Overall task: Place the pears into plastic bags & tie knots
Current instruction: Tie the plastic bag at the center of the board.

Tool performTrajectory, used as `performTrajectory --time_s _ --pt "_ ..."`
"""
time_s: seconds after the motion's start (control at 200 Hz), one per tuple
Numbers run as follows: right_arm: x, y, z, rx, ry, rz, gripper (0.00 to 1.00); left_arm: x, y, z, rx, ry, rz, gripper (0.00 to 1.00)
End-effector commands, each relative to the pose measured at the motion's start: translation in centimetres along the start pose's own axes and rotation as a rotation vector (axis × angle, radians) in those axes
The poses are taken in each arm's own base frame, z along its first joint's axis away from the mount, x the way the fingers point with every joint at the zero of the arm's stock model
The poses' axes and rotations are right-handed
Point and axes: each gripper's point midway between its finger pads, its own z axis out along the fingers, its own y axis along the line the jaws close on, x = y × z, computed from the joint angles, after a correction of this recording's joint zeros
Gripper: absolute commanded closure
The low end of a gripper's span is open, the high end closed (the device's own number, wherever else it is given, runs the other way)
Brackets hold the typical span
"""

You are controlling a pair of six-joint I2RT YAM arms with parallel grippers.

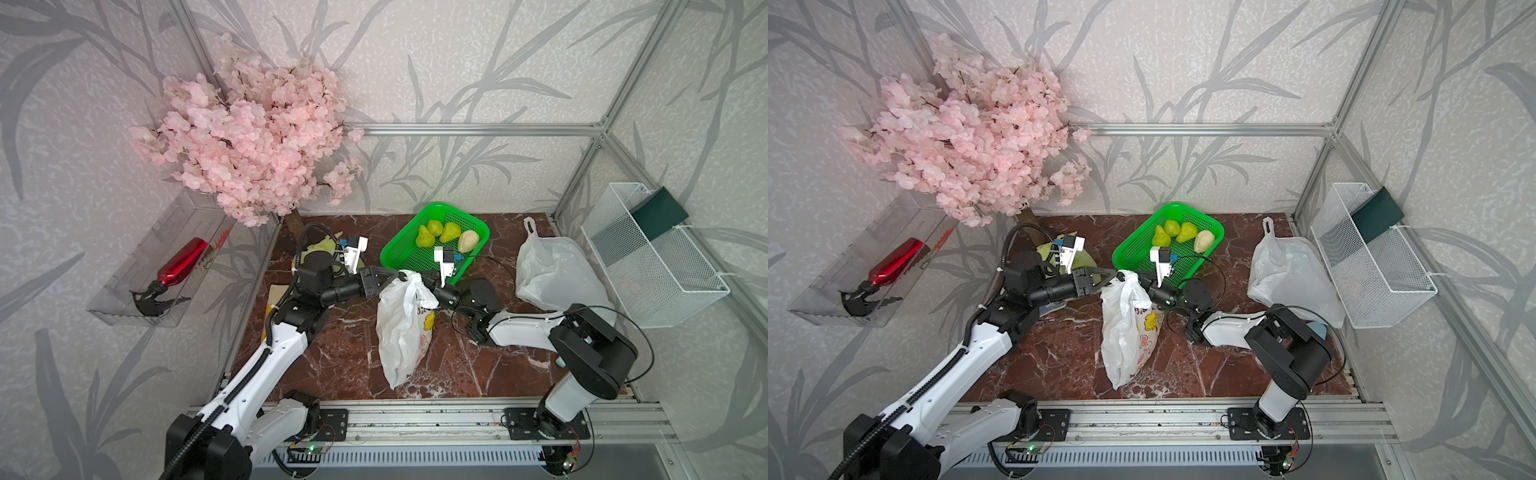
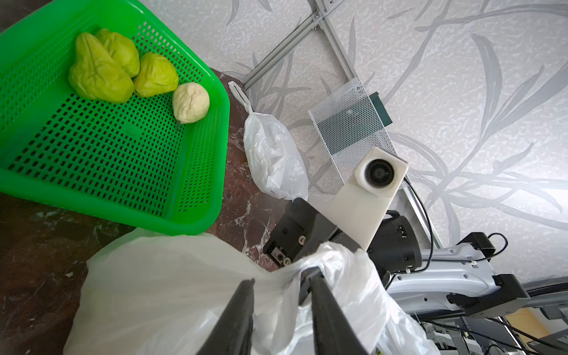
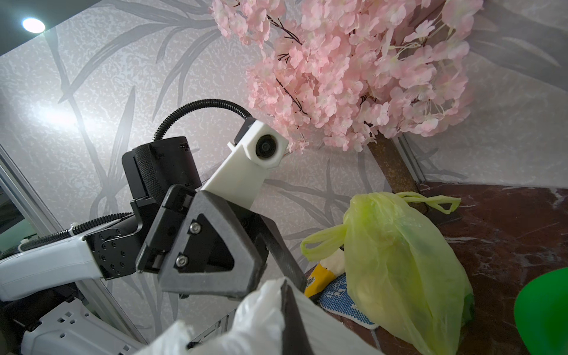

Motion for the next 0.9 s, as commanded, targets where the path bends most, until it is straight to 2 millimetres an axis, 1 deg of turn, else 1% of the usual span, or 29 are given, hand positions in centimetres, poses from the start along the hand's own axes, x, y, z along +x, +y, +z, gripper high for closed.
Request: performTrajectory --time_s 0.0,0.095,0.14,0.205,0.275,0.35,0.49,0.645,0.78,0.83,0.895 --pt "-1.8 1.4 0.4 -0.055 -0.048 -0.028 1.0 -0.6 -1.2 -0.2 0.042 -0.01 0.021 0.73" --pt "-1.8 1.5 0.4 -0.055 -0.049 -0.031 1.0 -0.1 -0.6 -0.2 0.022 0.006 0.017 0.8" --pt "-1.8 1.5 0.4 -0.056 -0.05 -0.031 1.0 0.2 -0.3 -0.2 0.011 0.011 0.015 0.81" --pt "-1.9 1.5 0.4 -0.057 -0.051 -0.032 1.0 0.5 0.1 -0.2 -0.002 0.022 0.015 0.8" --pt "-2.0 1.5 0.5 -0.057 -0.052 -0.029 1.0 0.9 0.3 -0.2 -0.006 0.033 0.016 0.74" --pt "-2.1 1.6 0.5 -0.06 -0.055 -0.027 1.0 1.1 0.3 -0.2 0.0 0.04 0.017 0.74" --pt "-2.0 1.5 0.7 -0.06 -0.053 -0.021 1.0 1.0 0.0 -0.1 0.02 0.04 0.026 0.83" --pt "-2.1 1.5 0.6 -0.057 -0.054 -0.021 1.0 0.9 0.0 0.0 0.024 0.038 0.044 1.0" --pt "-2.2 1.3 0.4 -0.041 -0.055 -0.018 1.0 1.0 0.3 -0.3 0.0 0.035 0.057 1.0" --pt "-2.4 0.9 0.0 -0.02 -0.059 -0.008 0.92 0.9 0.8 -0.4 -0.029 0.031 0.06 1.0" --pt "-2.6 0.2 -1.0 0.017 -0.062 0.022 0.81 0.6 1.5 -0.7 -0.063 0.02 0.063 1.0"
